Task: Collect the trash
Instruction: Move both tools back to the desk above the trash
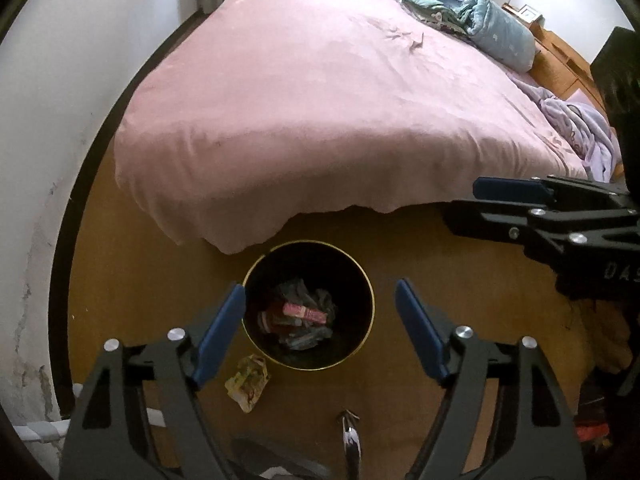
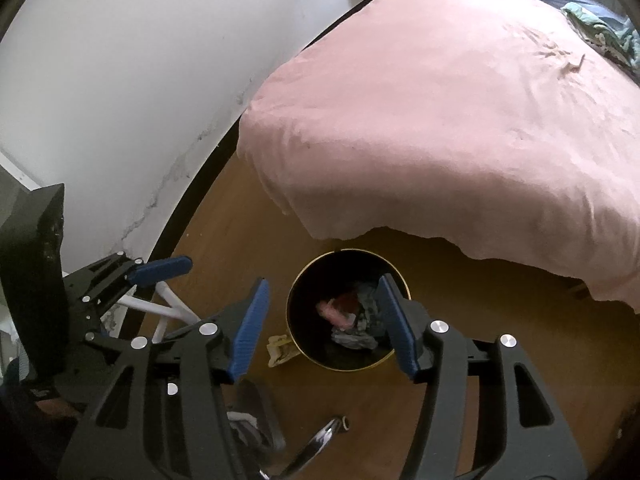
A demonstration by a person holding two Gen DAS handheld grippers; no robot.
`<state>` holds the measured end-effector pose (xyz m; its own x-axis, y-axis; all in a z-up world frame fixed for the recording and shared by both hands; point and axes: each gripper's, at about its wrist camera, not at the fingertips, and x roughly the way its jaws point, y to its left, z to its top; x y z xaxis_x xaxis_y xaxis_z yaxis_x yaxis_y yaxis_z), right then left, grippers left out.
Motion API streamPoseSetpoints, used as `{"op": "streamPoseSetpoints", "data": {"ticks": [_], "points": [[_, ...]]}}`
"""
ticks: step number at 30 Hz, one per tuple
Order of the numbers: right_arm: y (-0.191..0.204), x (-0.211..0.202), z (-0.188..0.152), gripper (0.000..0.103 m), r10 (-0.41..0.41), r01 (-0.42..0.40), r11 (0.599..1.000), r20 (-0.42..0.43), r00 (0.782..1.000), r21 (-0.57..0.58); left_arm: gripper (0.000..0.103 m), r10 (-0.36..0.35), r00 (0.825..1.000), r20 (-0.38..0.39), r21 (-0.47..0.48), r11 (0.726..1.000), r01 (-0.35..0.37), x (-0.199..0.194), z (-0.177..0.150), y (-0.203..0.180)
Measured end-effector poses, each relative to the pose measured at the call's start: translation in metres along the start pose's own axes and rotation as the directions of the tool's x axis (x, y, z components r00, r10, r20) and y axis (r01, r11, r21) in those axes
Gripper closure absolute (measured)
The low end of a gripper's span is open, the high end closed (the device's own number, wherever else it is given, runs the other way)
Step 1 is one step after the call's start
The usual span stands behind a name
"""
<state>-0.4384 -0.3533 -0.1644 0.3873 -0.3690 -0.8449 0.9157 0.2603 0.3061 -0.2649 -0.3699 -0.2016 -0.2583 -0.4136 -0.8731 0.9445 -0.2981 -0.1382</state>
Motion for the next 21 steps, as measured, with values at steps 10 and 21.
{"op": "streamPoseSetpoints", "data": {"ticks": [10, 21], "points": [[0.074, 0.004, 0.008, 0.037, 0.068, -0.068, 0.991, -0.004, 0.998, -0.111, 0.007, 0.208, 0.966, 0.154, -0.138, 0.973, -0.187, -0.137, -0.051, 0.052], [0.341, 0.024, -0.012, 0.033, 0.334, -0.367, 0.791, -0.158, 0.929, -0.489, 0.007, 0.576, 0.813, 0.082, -0.616, 0.671, -0.413, -0.333, -0.243, 0.204]]}}
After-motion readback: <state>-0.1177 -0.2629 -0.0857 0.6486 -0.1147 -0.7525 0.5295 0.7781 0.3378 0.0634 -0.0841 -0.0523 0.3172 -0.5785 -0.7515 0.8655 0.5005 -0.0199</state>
